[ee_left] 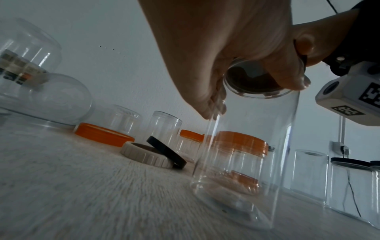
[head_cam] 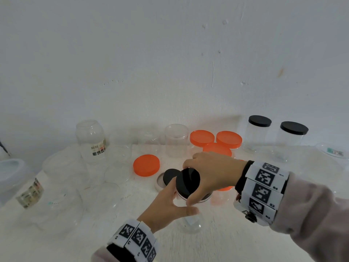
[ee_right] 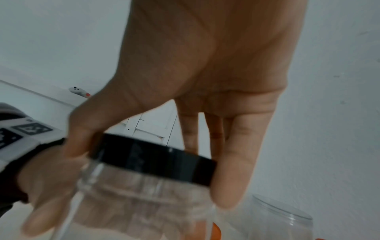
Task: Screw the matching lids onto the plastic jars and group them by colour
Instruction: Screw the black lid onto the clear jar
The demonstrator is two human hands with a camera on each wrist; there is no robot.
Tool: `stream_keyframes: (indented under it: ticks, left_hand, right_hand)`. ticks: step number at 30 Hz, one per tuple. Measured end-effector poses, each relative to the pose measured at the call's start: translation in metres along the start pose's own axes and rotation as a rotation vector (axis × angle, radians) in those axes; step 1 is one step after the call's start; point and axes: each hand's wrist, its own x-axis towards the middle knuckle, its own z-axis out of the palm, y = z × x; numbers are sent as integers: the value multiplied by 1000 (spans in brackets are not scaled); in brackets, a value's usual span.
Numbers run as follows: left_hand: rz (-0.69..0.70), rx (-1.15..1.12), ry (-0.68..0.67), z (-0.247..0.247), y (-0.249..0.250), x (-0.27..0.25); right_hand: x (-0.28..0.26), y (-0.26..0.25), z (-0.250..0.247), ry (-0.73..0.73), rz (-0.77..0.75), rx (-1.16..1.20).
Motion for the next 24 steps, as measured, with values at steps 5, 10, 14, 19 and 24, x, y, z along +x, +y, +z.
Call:
stream_keyframes:
  ticks: [5, 10, 14, 19, 24]
  left_hand:
    - [-3, 10, 13, 1, -1, 0]
    - [16, 17, 25, 1, -1, -1]
    - [15, 13, 22, 2, -1, -1]
    - [13, 32, 45, 3, -1, -2]
    - [20, 31, 69, 5, -1, -3]
  right_hand:
    - [1, -3, 10, 74, 83, -11]
    - [0, -8, 17, 75, 169, 18]
    - [-1, -3, 1, -108, 102, 123]
    - [3, 2, -9, -133, -44, 83]
    - [3, 0, -4, -19, -77, 49]
